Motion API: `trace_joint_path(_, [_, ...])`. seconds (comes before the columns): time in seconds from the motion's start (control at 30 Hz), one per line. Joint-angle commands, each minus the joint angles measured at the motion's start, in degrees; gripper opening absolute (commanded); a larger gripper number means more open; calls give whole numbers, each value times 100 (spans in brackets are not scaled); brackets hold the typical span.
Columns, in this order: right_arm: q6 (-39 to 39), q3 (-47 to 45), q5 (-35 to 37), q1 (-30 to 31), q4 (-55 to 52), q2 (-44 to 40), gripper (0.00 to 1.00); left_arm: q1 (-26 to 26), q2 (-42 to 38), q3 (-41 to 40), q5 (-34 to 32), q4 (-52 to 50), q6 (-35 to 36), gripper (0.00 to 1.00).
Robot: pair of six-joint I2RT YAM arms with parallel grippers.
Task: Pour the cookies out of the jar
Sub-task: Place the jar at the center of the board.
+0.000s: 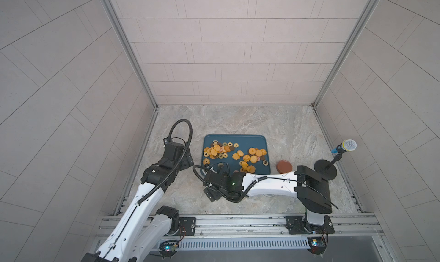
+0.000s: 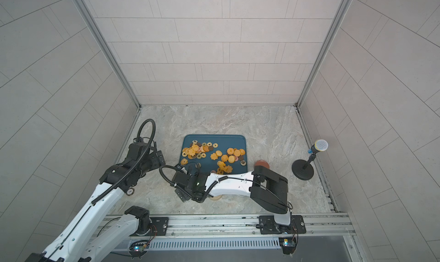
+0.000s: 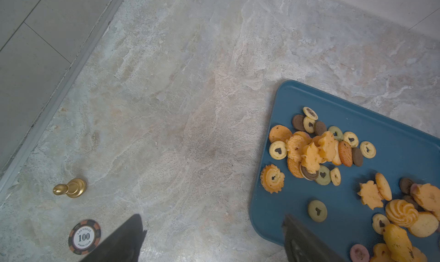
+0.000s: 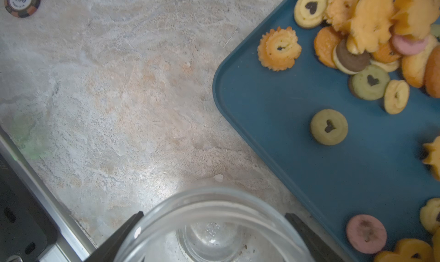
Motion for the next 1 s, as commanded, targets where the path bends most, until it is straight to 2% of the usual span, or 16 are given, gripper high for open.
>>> trace_joint_path(0.0, [48,-158,75,-5,-44,-166,100,31,-40,-6,26,77,26,95])
trace_joint_path(0.17, [43,-122,115,1,-126,-294,100,26,-44,-13,52,81,35,95])
trace_joint_path(0.37, [40,51,478,31,-632,-589,100,26,-28,-21,119,106,57,95])
trace_joint_path(0.63, [-70,195,907,116,-1346,-1451,100,11,-17,-49,252,166,79,95])
trace_joint_path(0.77, [-88,75,1339,110,-1705,-2155,100,-18,-35,-85,382,241,117,95])
trace_joint_path(0.97, [-26,-398,2728,-11,-2330,-3565,100,-41,-78,-116,559,370,172,95])
